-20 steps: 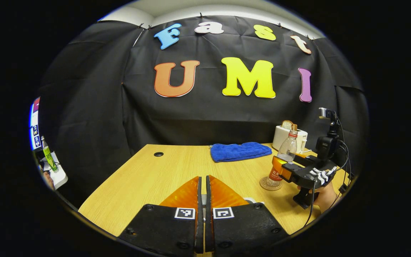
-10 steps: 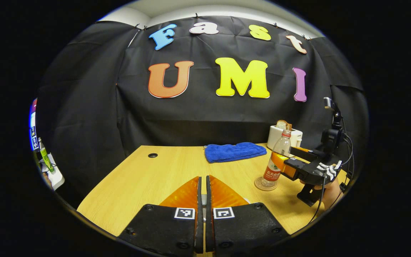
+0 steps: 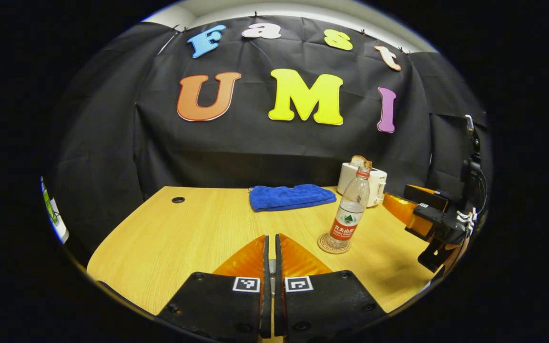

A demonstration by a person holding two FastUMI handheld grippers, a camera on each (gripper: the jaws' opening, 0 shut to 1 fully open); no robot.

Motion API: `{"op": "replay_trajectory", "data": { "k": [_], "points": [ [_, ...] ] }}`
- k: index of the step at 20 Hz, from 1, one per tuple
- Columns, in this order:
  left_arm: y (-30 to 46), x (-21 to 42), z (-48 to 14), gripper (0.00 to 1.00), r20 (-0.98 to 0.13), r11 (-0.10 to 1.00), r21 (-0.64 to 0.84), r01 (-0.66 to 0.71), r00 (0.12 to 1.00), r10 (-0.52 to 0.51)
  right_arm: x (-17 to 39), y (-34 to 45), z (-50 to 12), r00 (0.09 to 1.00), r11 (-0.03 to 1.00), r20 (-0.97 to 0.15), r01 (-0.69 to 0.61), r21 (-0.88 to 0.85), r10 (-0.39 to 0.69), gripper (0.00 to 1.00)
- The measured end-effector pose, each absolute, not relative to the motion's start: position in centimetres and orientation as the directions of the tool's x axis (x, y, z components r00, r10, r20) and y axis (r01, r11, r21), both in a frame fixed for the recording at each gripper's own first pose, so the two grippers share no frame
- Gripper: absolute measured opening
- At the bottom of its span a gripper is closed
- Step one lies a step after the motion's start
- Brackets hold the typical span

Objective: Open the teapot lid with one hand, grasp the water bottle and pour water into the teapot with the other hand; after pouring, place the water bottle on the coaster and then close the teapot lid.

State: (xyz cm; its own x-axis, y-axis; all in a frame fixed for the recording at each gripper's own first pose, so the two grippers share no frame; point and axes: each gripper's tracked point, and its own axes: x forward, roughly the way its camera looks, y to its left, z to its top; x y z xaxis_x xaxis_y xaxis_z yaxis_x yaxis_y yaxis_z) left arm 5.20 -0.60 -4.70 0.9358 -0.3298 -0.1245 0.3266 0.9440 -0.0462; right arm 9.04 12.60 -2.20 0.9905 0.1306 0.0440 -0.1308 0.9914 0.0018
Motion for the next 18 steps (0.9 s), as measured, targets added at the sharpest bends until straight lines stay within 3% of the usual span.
{"op": "replay_trajectory", "data": {
  "k": [11,18],
  "points": [
    [-5.0,8.8,-8.5,0.06,-0.102,0.942,-0.026,0.335,0.936,-0.336,6.3,7.9,-1.8,0.985,0.989,0.103,-0.140,0.047,0.135,0.94],
    [-4.9,9.8,-11.6,0.06,-0.112,0.940,-0.164,0.298,0.941,-0.318,5.9,4.7,-3.8,0.991,0.985,0.068,-0.120,0.125,0.112,0.96]
  ]
}}
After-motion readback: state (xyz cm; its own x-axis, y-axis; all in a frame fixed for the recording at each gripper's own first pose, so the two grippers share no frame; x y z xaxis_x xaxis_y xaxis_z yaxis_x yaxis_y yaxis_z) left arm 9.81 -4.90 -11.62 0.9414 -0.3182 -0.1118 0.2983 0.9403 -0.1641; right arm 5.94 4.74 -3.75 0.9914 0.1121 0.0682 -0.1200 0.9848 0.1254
